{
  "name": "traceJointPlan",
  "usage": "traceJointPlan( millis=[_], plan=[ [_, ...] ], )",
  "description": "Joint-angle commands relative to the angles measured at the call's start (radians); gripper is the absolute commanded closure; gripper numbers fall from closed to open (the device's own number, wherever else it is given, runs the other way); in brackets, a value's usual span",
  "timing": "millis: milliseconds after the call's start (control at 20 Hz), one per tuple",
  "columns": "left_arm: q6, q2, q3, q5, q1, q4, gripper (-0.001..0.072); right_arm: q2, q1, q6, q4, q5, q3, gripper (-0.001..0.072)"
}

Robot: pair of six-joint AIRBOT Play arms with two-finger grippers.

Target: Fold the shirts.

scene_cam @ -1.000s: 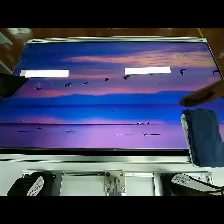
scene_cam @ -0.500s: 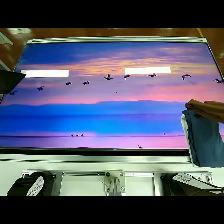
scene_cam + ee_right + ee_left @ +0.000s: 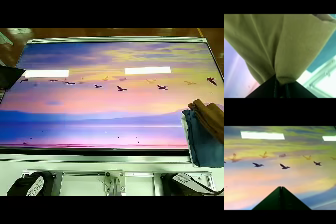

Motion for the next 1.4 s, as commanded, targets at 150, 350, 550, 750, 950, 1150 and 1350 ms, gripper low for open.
traceJointPlan(
  millis=[150,350,550,750,950,1150,1350],
  plan=[
    [0.003,-0.002,0.0,0.007,-0.001,0.0,0.066,0.016,-0.001,-0.022,-0.188,0.0,-0.175,0.0649],
    [0.003,-0.002,0.0,0.007,-0.001,0.0,0.0659,0.016,-0.001,-0.023,-0.237,-0.078,-0.215,0.0593],
    [0.007,-0.014,0.0,0.008,-0.02,0.0,0.066,0.017,0.0,-0.067,-0.275,-0.072,-0.175,0.0052],
    [0.034,-0.114,0.001,0.02,-0.138,0.025,0.0661,0.016,0.039,-0.153,0.011,-0.164,0.153,0.0053],
    [-0.136,-0.307,0.064,-0.057,-0.315,0.423,0.0662,0.016,0.309,-0.159,0.214,-0.41,0.425,0.0053],
    [-0.263,-0.523,0.186,-0.273,-0.47,0.705,0.0439,-0.019,0.756,-0.069,0.035,-0.291,0.393,0.0051],
    [-0.262,-0.655,0.207,-0.317,-0.517,0.697,0.0142,-0.087,1.013,0.024,-0.09,-0.267,0.296,0.0051]
  ],
)
